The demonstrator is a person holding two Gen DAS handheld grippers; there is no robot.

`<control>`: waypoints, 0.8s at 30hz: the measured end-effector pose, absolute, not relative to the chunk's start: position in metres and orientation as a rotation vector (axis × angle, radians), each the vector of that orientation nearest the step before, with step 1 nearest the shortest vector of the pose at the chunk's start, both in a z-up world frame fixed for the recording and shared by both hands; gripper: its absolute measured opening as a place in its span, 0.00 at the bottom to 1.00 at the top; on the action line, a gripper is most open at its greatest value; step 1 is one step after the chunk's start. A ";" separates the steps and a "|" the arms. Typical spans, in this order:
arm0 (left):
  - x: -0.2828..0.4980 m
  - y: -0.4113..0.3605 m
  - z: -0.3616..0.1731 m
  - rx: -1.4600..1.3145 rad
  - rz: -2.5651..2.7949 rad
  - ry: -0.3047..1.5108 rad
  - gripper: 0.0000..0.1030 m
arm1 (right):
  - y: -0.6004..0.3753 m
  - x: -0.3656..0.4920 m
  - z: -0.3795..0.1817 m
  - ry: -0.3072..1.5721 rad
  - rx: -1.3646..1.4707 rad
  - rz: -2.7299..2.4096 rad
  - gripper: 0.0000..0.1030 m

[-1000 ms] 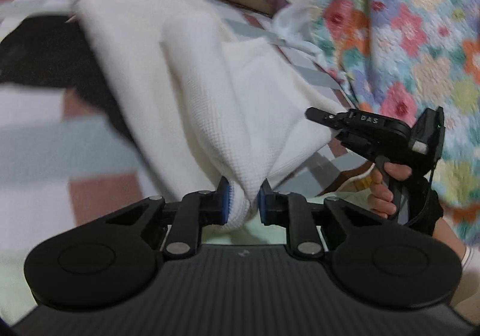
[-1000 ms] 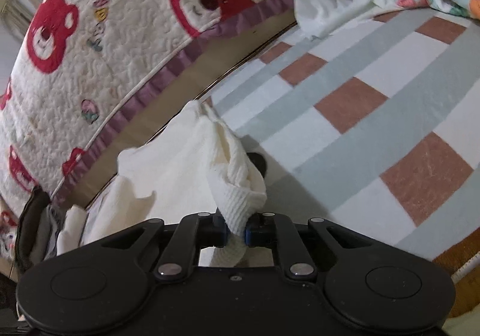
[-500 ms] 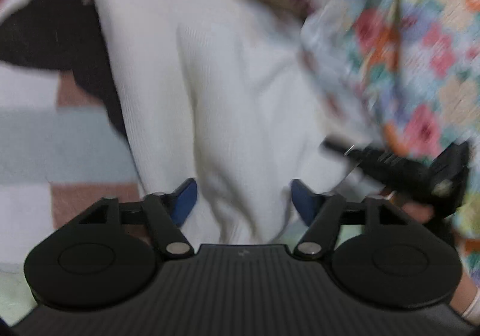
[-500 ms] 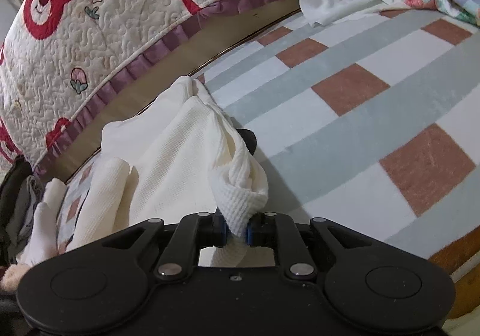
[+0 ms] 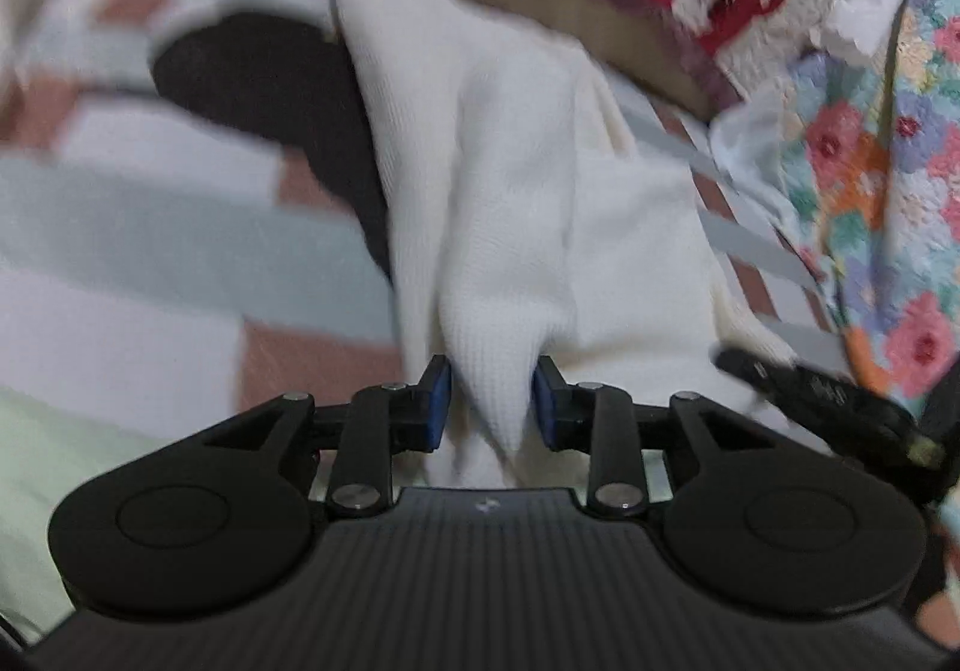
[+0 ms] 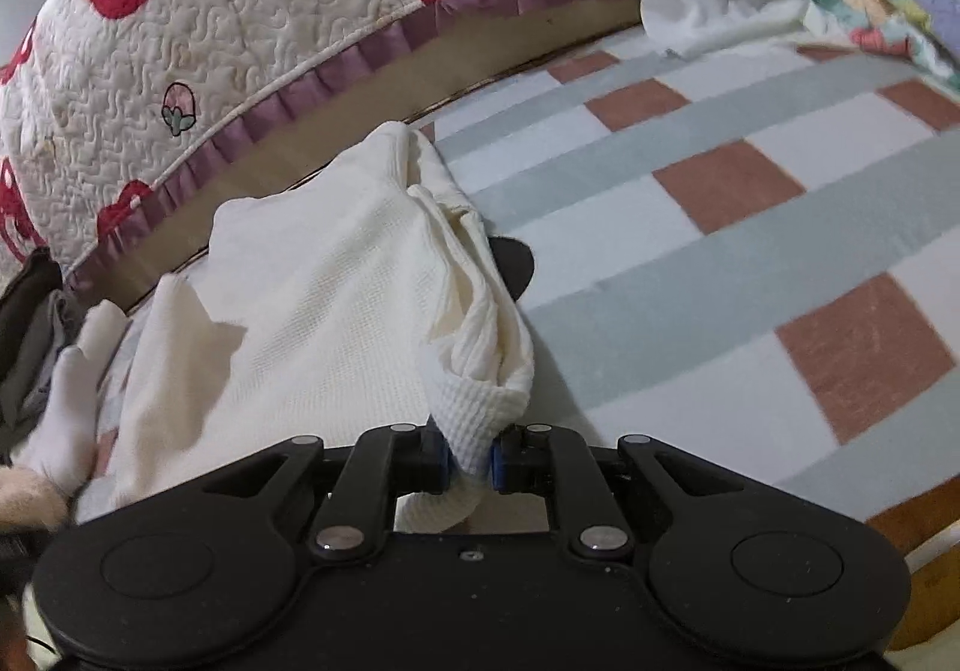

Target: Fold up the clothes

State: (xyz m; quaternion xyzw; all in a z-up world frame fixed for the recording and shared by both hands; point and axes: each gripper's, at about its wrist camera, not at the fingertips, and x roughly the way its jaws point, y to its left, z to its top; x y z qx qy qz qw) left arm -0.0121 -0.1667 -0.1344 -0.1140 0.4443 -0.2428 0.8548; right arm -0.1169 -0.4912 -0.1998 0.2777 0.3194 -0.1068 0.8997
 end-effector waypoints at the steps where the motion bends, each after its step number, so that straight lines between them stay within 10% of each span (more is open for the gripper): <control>1: -0.012 -0.163 -0.131 -0.221 -0.457 0.901 0.25 | -0.492 -0.118 -0.199 0.663 0.568 -0.230 0.12; 5: 0.011 -0.142 -0.130 -0.318 -0.462 0.929 0.22 | -0.498 -0.121 -0.200 0.684 0.578 -0.259 0.13; 12: 0.046 -0.189 -0.116 -0.226 -0.697 0.912 0.60 | -0.478 -0.119 -0.162 0.712 0.246 -0.363 0.33; 16: 0.064 -0.224 -0.128 -0.079 -0.686 0.902 0.64 | -0.493 -0.095 -0.123 0.643 0.280 -0.216 0.32; 19: 0.072 -0.236 -0.131 0.012 -0.722 0.862 0.25 | -0.508 -0.047 -0.106 0.666 0.375 -0.068 0.33; 24: 0.070 -0.227 -0.134 -0.038 -0.740 0.824 0.18 | -0.507 0.046 -0.114 0.813 0.401 0.007 0.44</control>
